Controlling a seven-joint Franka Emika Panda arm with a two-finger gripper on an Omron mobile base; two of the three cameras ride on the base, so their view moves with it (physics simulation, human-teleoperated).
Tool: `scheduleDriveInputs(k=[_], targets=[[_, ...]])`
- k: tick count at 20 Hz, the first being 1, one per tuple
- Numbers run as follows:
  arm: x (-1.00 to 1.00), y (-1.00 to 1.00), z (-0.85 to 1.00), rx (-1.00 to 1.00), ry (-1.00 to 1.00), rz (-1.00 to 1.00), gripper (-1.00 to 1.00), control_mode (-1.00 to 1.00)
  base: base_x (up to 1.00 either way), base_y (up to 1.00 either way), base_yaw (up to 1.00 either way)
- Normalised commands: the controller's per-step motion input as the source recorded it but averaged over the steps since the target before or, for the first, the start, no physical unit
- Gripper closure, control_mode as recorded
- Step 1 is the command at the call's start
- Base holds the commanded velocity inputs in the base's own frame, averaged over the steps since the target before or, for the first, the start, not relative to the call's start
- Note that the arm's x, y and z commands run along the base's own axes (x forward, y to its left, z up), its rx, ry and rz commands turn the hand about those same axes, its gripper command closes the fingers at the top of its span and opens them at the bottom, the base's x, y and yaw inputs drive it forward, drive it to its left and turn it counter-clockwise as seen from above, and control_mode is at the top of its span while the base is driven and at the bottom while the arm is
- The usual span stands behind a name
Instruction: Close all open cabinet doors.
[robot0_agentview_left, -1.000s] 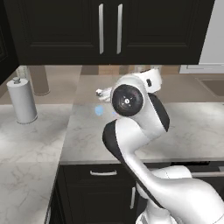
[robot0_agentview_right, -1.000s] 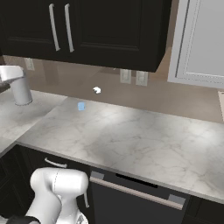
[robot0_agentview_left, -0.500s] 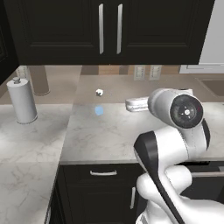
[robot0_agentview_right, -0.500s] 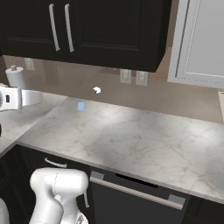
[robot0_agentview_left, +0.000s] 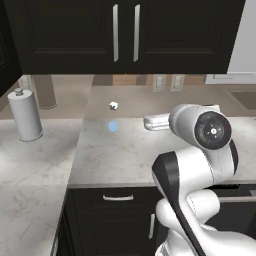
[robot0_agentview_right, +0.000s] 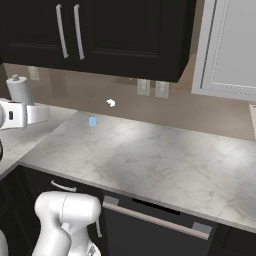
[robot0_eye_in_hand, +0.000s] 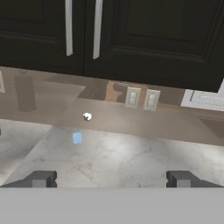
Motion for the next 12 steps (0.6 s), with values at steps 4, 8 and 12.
scheduleDriveInputs(k=[4, 8, 12], targets=[[0.00, 0.00, 0.00, 0.00, 0.00, 0.00, -1.00, -1.00, 0.00, 0.00, 0.00], [0.00, 0.00, -0.03, 0.00, 0.00, 0.00, -1.00, -1.00, 0.00, 0.00, 0.00], [0.00, 0.00, -0.10, 0.00, 0.00, 0.00, -1.00, -1.00, 0.00, 0.00, 0.00]])
